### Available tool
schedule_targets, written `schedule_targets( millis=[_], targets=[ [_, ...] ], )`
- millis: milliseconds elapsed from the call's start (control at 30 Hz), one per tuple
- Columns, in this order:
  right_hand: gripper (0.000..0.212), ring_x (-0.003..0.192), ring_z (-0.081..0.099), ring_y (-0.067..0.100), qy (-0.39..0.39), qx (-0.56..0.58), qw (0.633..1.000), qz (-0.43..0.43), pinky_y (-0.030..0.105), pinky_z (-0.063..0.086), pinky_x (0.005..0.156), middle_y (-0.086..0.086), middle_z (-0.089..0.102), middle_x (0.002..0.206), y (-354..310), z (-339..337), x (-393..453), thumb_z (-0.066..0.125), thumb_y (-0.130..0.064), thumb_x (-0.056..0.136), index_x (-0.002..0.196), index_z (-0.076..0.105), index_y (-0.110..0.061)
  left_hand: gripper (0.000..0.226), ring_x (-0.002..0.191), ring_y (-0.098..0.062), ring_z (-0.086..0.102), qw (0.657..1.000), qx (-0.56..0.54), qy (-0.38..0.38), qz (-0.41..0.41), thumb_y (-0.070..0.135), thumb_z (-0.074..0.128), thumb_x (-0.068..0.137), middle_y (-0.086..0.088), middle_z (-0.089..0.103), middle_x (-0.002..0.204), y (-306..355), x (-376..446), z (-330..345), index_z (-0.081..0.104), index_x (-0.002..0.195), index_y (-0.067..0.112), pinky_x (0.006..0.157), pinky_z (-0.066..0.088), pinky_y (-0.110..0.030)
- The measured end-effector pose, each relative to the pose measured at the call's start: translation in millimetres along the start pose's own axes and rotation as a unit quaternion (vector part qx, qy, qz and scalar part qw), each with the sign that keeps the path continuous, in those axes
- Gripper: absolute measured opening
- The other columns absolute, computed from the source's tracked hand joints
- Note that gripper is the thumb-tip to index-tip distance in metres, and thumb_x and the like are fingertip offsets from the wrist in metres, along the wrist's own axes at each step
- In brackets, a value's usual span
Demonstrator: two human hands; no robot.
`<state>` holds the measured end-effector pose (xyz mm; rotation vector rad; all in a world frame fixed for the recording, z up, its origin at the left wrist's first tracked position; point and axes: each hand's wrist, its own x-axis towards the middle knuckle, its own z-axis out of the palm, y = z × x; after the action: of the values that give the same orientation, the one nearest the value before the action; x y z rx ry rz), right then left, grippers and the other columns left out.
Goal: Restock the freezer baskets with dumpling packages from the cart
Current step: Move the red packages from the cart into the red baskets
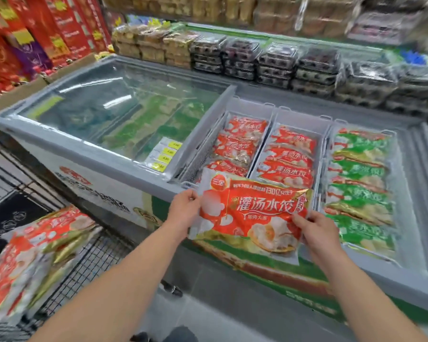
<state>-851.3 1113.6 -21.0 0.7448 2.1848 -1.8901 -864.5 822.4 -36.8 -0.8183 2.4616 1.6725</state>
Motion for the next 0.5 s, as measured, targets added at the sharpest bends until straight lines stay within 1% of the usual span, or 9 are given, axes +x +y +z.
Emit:
schedule_targets(
  millis=[67, 133, 233, 267, 300, 333, 367, 433, 500],
  targets=[
    [0.006, 0.084, 0.07, 0.022, -0.004, 0.014, 1.0, 0.02, 0.037, 0.054, 0.073, 0.004, 0.074, 0.092, -5, -1, 15, 0.066, -0.013, 0.093, 0.096, 0.071, -0.013, 0.017, 0.069, -0.023, 0.057, 1.0, 0.003, -0.004, -0.001, 0.014, 0.061, 0.083, -0.008, 0.066, 0.07, 7, 15, 11, 0.061, 0.067, 0.007, 0.064, 0.044, -0.036],
    [0.004, 0.083, 0.07, 0.023, -0.007, 0.013, 0.999, 0.039, 0.035, 0.053, 0.069, 0.008, 0.074, 0.093, -10, 2, 35, 0.066, -0.015, 0.093, 0.094, 0.069, -0.011, 0.019, 0.068, -0.021, 0.053, 1.0, 0.026, -0.007, 0.002, 0.013, 0.06, 0.086, -0.007, 0.061, 0.069, 12, 38, 22, 0.059, 0.07, 0.001, 0.061, 0.039, -0.035],
    [0.005, 0.073, 0.069, 0.02, -0.007, -0.004, 0.999, 0.049, 0.029, 0.052, 0.057, 0.008, 0.075, 0.09, -21, 19, 79, 0.066, -0.015, 0.093, 0.094, 0.069, -0.011, 0.022, 0.069, -0.022, 0.054, 0.999, 0.043, -0.019, 0.001, 0.027, 0.066, 0.081, -0.013, 0.065, 0.074, 24, 81, 41, 0.058, 0.067, 0.011, 0.062, 0.04, -0.035],
    [0.006, 0.073, 0.069, 0.02, -0.008, -0.011, 0.999, 0.043, 0.031, 0.054, 0.06, 0.008, 0.075, 0.091, -25, 25, 87, 0.066, -0.014, 0.093, 0.095, 0.07, -0.011, 0.022, 0.07, -0.023, 0.055, 0.999, 0.049, -0.019, 0.003, 0.032, 0.066, 0.077, -0.013, 0.066, 0.075, 30, 88, 44, 0.058, 0.067, 0.014, 0.063, 0.04, -0.034],
    [0.007, 0.076, 0.07, 0.021, -0.006, -0.012, 0.999, 0.041, 0.036, 0.058, 0.068, 0.008, 0.075, 0.092, -29, 33, 99, 0.066, -0.013, 0.093, 0.097, 0.071, -0.009, 0.023, 0.07, -0.023, 0.054, 0.998, 0.053, -0.023, 0.002, 0.035, 0.066, 0.076, -0.012, 0.065, 0.074, 35, 99, 48, 0.057, 0.067, 0.015, 0.062, 0.038, -0.033],
    [0.01, 0.079, 0.07, 0.023, 0.005, -0.022, 0.999, 0.037, 0.041, 0.058, 0.077, 0.008, 0.075, 0.092, -33, 40, 106, 0.066, -0.013, 0.092, 0.099, 0.071, -0.008, 0.026, 0.07, -0.024, 0.054, 0.998, 0.063, -0.025, -0.001, 0.034, 0.066, 0.078, -0.011, 0.063, 0.074, 37, 110, 51, 0.055, 0.065, 0.015, 0.061, 0.036, -0.034],
    [0.01, 0.079, 0.07, 0.023, 0.022, -0.03, 0.998, 0.041, 0.043, 0.057, 0.081, 0.007, 0.075, 0.09, -37, 53, 134, 0.067, -0.013, 0.092, 0.098, 0.072, -0.007, 0.028, 0.071, -0.026, 0.056, 0.997, 0.075, -0.035, -0.003, 0.029, 0.065, 0.083, -0.011, 0.063, 0.074, 43, 144, 62, 0.055, 0.062, 0.014, 0.06, 0.036, -0.034],
    [0.007, 0.079, 0.071, 0.025, 0.03, -0.04, 0.998, 0.036, 0.044, 0.058, 0.081, 0.004, 0.075, 0.085, -43, 70, 144, 0.067, -0.012, 0.09, 0.089, 0.073, -0.01, 0.027, 0.071, -0.028, 0.058, 0.995, 0.09, -0.032, -0.009, 0.019, 0.061, 0.088, -0.014, 0.063, 0.072, 46, 164, 66, 0.058, 0.063, 0.01, 0.061, 0.04, -0.036],
    [0.012, 0.077, 0.07, 0.026, 0.049, -0.056, 0.996, 0.056, 0.042, 0.058, 0.072, 0.007, 0.075, 0.082, -49, 97, 175, 0.065, -0.012, 0.089, 0.079, 0.07, -0.011, 0.025, 0.068, -0.024, 0.052, 0.994, 0.104, -0.029, -0.028, 0.013, 0.057, 0.088, -0.012, 0.057, 0.068, 50, 206, 76, 0.055, 0.063, 0.012, 0.062, 0.041, -0.037]
  ],
)
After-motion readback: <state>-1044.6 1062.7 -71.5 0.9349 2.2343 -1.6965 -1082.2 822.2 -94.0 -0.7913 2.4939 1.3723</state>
